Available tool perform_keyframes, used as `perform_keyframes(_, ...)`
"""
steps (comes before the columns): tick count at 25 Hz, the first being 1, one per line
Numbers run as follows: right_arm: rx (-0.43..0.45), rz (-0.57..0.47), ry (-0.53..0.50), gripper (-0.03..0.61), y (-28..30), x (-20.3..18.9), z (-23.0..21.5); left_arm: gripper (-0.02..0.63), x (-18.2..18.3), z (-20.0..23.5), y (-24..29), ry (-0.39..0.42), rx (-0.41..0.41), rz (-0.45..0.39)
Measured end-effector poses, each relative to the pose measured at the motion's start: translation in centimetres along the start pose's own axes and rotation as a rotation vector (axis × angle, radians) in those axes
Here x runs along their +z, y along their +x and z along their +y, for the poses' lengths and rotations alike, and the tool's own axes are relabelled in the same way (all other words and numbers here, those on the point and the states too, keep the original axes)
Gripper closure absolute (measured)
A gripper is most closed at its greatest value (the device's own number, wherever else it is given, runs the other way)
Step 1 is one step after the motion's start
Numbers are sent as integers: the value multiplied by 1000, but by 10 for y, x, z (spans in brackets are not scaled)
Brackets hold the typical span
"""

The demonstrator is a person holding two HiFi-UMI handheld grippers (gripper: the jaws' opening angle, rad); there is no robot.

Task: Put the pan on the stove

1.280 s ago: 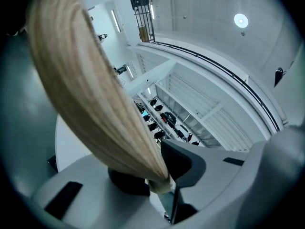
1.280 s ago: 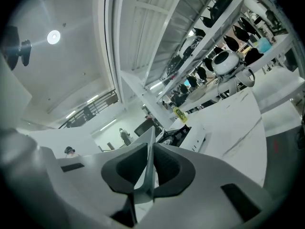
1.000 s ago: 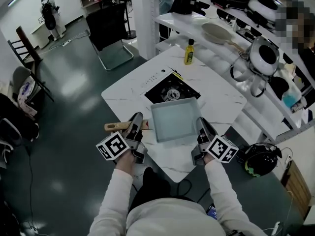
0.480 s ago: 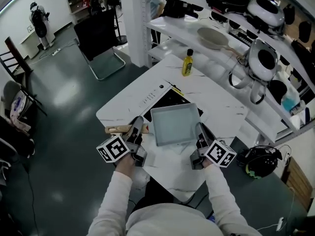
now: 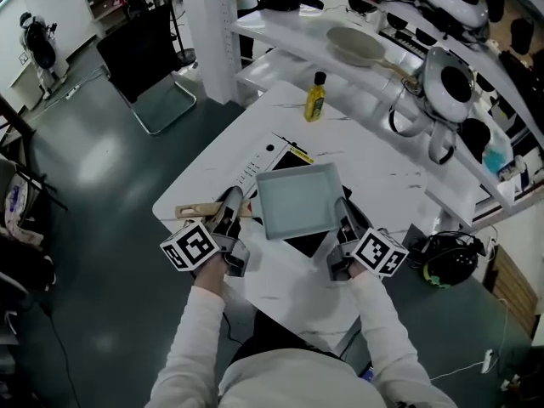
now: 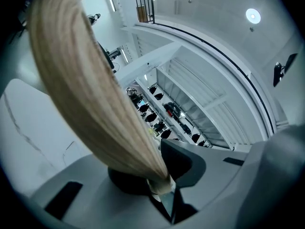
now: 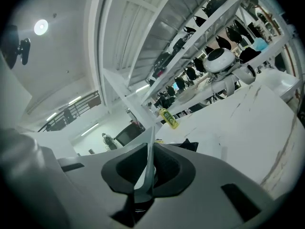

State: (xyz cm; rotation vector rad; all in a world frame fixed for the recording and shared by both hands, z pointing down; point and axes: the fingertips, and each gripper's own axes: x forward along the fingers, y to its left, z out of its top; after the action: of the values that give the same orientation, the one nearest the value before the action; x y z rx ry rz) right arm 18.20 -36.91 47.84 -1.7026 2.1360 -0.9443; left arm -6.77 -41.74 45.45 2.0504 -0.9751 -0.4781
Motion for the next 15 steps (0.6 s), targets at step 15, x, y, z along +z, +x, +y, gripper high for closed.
perform_keyframes(15,-69,-7,8,528,17,-1,-12,528,6,25,34,25,-14,69)
